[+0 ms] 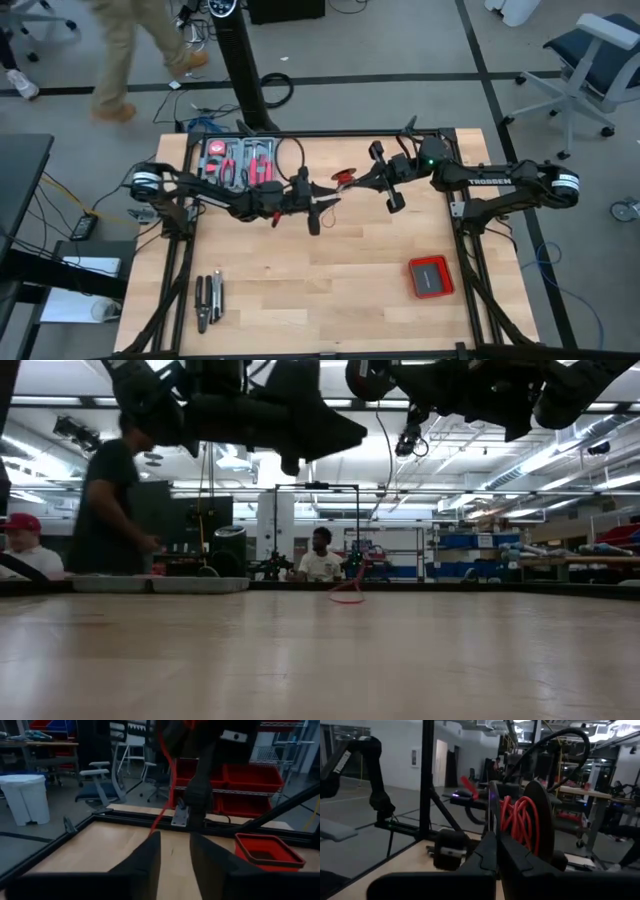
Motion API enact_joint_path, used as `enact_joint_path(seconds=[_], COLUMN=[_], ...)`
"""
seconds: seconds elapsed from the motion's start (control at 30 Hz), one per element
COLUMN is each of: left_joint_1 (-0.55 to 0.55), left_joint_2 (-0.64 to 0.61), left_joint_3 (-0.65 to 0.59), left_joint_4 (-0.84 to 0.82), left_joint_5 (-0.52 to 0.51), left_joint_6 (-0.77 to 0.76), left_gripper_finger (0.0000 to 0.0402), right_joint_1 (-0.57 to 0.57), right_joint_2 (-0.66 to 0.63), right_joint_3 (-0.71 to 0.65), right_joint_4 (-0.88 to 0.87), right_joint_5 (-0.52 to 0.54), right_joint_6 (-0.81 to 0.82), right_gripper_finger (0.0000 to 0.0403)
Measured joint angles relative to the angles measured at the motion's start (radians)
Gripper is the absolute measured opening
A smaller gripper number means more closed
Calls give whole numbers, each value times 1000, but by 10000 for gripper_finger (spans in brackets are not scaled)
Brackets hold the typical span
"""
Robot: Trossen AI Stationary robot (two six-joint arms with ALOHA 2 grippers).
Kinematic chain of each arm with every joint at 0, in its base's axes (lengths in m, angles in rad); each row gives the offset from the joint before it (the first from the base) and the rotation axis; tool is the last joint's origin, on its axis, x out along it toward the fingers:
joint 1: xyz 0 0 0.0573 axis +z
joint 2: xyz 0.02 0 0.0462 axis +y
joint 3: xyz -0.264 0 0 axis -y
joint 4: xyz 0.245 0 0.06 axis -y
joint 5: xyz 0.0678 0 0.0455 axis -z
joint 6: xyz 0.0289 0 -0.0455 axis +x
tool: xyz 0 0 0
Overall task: Coil cords
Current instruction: Coil the red wire onto the spool
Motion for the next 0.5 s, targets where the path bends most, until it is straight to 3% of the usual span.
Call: enact_joint_path(seconds=[0.3, 0.5], left_joint_1=[1, 1], left_joint_2=[159, 172], left_joint_3=[107, 126], left_joint_4=[38, 42], left_joint_5=[-21, -104], left_joint_6=[-11, 17], left_gripper_finger=[122, 121], right_joint_1=[25, 28], right_joint_2=[12, 12], right_joint_3=[0, 0], right_joint_4=[19, 14], right_joint_5=[29, 22], right_joint_6=[-17, -18], right_gripper_finger=[0, 0])
